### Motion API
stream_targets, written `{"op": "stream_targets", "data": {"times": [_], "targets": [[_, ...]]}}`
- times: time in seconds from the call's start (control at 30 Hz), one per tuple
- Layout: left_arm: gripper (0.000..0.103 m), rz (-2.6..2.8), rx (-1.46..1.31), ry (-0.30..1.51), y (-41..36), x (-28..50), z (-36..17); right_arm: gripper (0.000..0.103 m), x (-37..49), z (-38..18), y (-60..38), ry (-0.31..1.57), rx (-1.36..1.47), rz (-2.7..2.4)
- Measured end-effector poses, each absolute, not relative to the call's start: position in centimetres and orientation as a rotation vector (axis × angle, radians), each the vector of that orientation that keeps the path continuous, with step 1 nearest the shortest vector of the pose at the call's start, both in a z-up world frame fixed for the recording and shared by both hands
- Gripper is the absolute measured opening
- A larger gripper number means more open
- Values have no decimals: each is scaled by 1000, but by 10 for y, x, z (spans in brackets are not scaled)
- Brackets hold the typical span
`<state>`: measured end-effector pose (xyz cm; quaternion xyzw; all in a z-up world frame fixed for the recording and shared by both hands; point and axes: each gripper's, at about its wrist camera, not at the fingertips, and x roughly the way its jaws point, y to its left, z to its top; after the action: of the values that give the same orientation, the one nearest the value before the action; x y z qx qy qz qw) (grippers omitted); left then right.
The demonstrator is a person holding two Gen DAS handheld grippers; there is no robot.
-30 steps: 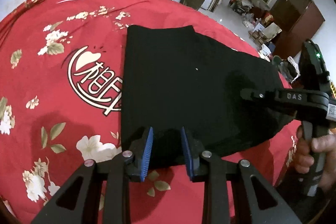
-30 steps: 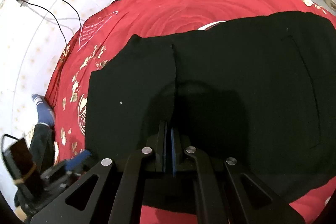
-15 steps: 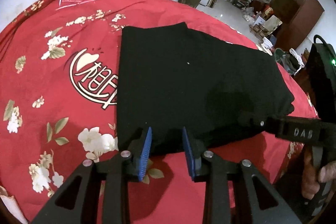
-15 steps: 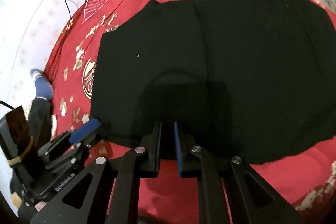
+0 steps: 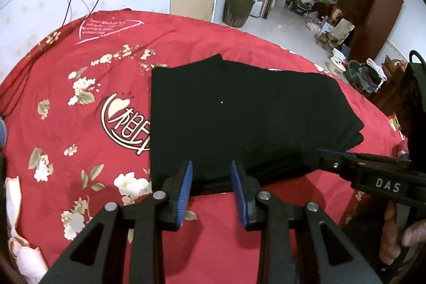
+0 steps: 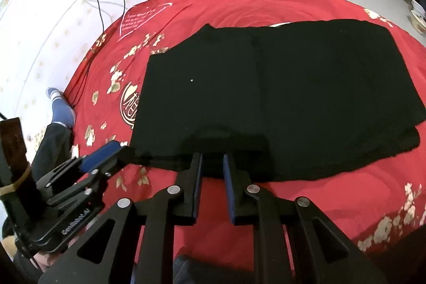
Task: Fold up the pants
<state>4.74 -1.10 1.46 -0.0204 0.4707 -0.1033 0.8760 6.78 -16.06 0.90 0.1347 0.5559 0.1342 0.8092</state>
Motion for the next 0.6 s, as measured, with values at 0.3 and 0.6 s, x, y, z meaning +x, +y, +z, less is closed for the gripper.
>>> {"op": "stream_targets", "data": {"times": [0.3,0.6], "targets": [[33,-232,-15,956,-19,46,23,40,61,14,-183,1188,367,235],[33,-247,18,962,-27,48,13,49,65,10,-196,1197,429,189]]}}
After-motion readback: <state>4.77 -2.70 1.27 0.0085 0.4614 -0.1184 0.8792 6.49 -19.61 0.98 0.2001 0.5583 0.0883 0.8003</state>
